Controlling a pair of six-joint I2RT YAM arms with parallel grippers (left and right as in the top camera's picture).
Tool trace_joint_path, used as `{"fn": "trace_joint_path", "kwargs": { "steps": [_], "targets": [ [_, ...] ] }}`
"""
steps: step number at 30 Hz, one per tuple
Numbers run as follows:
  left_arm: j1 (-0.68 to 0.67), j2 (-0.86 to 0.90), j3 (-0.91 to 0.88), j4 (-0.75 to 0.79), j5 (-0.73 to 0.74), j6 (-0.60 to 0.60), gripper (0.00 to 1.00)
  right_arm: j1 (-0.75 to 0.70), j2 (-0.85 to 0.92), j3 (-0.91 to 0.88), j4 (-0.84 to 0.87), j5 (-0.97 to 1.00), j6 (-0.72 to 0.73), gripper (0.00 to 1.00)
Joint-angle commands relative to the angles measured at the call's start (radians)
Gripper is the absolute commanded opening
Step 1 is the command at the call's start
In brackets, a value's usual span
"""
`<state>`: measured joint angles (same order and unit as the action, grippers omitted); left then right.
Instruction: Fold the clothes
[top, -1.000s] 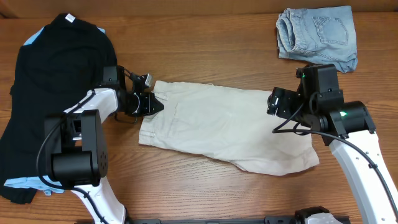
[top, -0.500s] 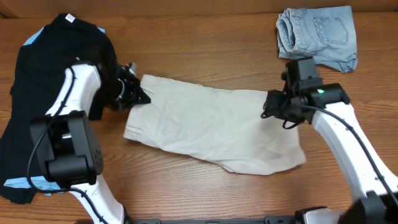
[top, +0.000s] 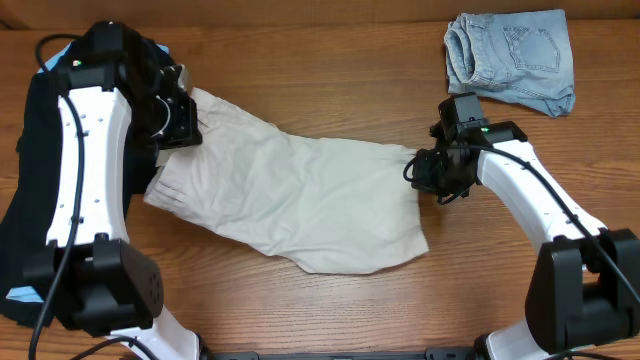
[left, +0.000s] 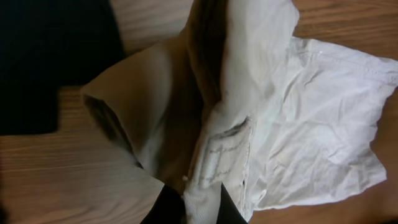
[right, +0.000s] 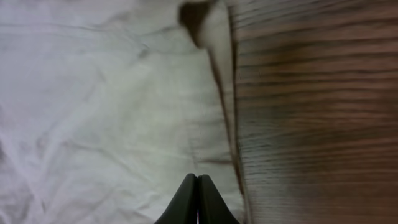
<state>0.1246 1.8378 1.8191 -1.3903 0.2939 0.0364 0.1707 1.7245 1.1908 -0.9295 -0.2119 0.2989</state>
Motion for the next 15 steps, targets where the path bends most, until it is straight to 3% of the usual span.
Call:
{"fn": "trace_joint_path", "kwargs": {
  "steps": [1, 15],
  "targets": [
    [-0.007, -0.077, 0.046, -0.009, -0.089, 0.019, 0.04, -0.003, 0.015, 0.007, 0.014, -0.07, -0.046, 0.04],
    [-0.008, -0.097, 0.049, -0.019, -0.092, 0.012, 0.04, -0.003, 0.082, -0.011, 0.145, -0.317, -0.151, 0.04]
  ]
}}
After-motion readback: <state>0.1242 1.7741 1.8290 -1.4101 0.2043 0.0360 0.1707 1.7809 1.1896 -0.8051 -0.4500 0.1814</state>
